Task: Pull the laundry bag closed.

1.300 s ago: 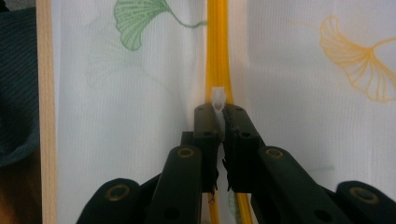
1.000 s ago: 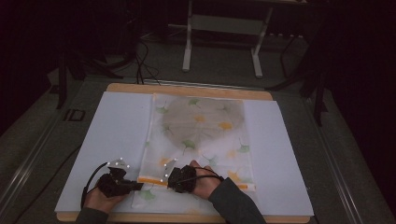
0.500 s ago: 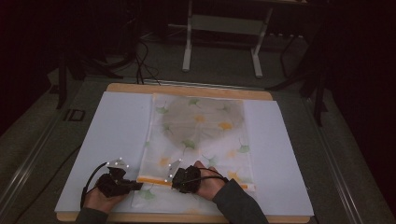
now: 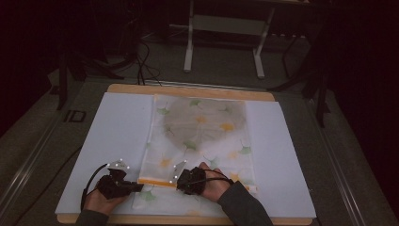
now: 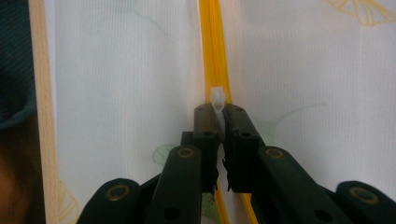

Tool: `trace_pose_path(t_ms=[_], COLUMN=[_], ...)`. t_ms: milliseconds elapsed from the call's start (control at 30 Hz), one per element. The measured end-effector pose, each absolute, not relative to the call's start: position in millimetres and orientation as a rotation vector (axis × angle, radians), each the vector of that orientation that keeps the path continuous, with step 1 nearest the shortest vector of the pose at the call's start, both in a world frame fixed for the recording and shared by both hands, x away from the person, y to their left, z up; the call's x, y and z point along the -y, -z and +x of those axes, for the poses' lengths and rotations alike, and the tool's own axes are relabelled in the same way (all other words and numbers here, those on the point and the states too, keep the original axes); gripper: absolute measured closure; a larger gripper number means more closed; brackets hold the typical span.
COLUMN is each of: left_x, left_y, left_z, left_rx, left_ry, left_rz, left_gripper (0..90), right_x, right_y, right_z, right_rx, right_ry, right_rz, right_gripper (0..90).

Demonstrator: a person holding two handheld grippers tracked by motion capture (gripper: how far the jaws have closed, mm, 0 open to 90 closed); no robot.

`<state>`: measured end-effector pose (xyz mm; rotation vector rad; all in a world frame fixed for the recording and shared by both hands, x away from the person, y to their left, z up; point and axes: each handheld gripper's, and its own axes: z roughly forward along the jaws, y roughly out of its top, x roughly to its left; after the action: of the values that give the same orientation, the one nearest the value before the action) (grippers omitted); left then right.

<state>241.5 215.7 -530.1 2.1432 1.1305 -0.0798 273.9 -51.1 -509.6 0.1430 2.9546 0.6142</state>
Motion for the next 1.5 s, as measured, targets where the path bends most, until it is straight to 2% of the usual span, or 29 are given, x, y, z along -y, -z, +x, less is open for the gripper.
trace_pose_path(t_ms=[1500], left_x=[-217], left_y=[530], left_z=[241], left_rx=[-1.137], left_ry=[0.07], left_rz=[2.146], left_gripper=[87.1], right_x=[87], right_y=[506], right_z=[271], right_rx=[-2.95], right_ry=[-0.558], right_rz=[0.205], right_gripper=[84.9])
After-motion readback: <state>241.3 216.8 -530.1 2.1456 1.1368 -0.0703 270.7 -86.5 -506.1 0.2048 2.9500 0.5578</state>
